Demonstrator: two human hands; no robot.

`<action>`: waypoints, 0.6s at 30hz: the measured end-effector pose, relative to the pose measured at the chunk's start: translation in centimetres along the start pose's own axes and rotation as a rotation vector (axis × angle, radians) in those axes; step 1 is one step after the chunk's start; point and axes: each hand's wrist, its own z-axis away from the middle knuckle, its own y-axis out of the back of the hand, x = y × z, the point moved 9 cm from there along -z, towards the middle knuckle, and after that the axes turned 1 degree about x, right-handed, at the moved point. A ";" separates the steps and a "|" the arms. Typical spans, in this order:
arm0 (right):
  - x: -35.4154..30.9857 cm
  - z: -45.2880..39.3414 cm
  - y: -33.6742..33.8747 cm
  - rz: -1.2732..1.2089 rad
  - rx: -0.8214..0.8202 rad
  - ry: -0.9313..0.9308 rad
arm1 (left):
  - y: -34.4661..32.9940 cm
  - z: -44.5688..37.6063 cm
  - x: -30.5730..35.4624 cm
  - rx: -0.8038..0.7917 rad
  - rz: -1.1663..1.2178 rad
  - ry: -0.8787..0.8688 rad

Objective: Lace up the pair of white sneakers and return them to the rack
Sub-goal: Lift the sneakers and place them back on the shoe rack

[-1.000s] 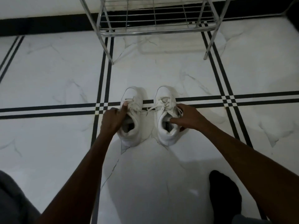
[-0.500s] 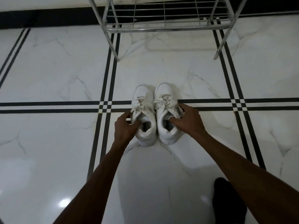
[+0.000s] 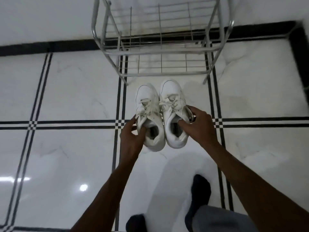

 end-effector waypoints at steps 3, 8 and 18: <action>-5.5 0.0 5.5 -0.006 -0.018 -0.015 | 2.3 1.3 7.3 0.015 0.000 0.002; -13.0 -2.0 12.7 -0.010 -0.018 0.018 | 4.2 0.6 18.0 0.012 -0.005 -0.020; -18.1 -12.6 14.6 -0.027 -0.026 0.031 | 2.1 -10.4 26.3 -0.027 -0.027 -0.087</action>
